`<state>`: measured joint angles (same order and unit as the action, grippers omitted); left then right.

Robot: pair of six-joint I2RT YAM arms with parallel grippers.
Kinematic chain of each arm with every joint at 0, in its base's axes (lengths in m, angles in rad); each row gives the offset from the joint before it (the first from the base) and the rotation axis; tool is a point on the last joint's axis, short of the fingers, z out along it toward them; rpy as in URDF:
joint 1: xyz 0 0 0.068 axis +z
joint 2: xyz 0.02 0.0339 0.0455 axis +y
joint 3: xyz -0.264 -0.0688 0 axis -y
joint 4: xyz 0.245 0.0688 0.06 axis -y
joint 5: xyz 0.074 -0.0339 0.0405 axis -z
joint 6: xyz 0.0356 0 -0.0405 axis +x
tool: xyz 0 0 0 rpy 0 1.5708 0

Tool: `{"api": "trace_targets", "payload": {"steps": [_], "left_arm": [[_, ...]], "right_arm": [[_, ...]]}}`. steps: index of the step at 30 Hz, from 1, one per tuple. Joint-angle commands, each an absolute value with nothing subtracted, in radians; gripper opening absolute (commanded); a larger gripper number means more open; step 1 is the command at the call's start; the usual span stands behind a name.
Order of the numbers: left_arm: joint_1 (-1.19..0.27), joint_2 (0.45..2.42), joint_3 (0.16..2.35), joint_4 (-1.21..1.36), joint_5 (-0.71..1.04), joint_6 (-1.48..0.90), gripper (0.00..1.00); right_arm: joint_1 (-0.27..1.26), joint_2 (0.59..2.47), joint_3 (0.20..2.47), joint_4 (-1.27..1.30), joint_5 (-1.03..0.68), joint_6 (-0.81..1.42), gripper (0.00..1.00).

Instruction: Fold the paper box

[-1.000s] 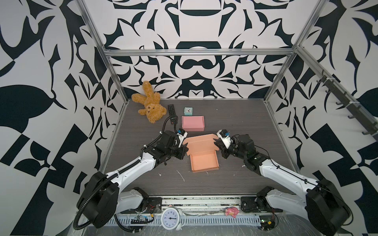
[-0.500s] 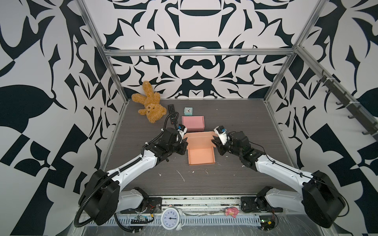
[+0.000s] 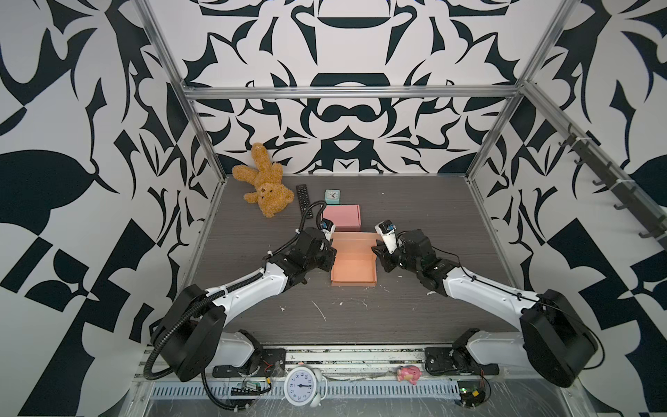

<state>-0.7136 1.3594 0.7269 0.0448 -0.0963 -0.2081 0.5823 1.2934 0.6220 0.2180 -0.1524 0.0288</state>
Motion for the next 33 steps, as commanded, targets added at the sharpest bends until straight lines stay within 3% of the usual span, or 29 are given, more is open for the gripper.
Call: {"api": "trace_targets", "payload": {"steps": [1, 6, 33], "left_arm": [[-0.743, 1.366, 0.696, 0.131, -0.136, -0.193, 0.05], [-0.759, 1.363, 0.658, 0.199, -0.163, -0.214, 0.05], [-0.874, 1.441, 0.505, 0.510, -0.391, -0.276, 0.04]], "right_arm": [[0.596, 1.290, 0.666, 0.235, -0.167, 0.047, 0.26], [0.600, 1.288, 0.655, 0.242, -0.166, 0.055, 0.31], [0.642, 1.259, 0.623, 0.239, -0.149, 0.095, 0.34]]}}
